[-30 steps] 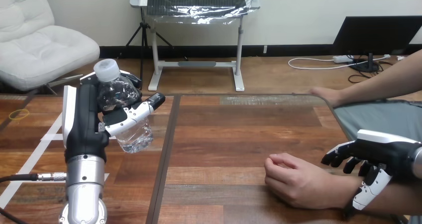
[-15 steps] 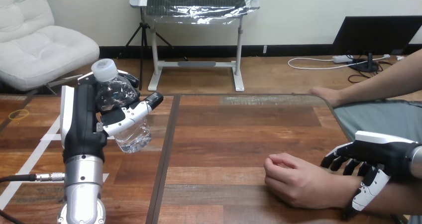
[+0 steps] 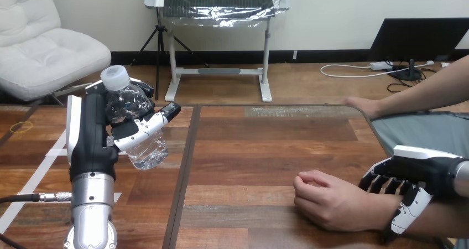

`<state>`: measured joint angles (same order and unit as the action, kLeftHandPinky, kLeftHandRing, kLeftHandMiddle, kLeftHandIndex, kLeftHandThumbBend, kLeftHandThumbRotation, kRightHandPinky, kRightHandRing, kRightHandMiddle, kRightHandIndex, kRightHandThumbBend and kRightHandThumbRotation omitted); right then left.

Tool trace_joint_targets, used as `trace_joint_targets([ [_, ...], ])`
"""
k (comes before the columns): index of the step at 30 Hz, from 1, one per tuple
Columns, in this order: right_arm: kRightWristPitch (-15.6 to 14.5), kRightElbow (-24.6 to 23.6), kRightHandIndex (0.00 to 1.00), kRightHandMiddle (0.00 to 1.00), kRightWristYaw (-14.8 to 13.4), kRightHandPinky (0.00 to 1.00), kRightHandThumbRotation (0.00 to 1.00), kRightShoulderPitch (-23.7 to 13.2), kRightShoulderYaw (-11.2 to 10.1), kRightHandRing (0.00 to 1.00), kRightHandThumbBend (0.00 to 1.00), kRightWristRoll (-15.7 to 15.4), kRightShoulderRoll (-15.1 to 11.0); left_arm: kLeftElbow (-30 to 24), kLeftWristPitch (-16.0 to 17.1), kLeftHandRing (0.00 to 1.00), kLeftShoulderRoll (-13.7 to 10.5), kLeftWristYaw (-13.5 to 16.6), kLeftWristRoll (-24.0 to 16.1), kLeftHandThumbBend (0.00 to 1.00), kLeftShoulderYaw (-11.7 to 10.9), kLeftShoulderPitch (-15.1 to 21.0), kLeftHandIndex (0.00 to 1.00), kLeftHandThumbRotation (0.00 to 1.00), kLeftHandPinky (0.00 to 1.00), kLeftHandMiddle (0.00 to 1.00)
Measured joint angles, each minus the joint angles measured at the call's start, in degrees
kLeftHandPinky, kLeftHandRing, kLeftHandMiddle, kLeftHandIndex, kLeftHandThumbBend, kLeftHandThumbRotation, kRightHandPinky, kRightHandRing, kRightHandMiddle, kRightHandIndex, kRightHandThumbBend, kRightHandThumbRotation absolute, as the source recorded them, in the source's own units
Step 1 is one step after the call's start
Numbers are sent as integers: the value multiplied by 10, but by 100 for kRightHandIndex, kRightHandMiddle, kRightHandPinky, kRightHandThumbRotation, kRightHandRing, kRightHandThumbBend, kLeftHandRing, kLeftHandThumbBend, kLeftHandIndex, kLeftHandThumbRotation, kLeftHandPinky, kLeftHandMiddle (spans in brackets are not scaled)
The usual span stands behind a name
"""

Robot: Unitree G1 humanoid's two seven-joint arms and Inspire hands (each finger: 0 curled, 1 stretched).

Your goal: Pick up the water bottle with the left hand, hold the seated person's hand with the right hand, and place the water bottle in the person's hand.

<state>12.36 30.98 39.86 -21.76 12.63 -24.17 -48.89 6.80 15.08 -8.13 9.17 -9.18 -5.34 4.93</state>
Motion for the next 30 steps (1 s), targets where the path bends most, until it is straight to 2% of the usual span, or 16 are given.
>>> trace_joint_targets([
  [12, -7, -7, 69, 68, 0, 57, 9, 0, 5, 62, 100, -5, 0, 0, 0, 32, 0, -2, 0, 64, 0, 0, 42, 0, 26, 38],
  [30, -2, -7, 62, 62, 0, 48, 9, 0, 5, 55, 100, -6, 0, 0, 0, 32, 1, -2, 0, 64, 0, 0, 42, 0, 25, 37],
])
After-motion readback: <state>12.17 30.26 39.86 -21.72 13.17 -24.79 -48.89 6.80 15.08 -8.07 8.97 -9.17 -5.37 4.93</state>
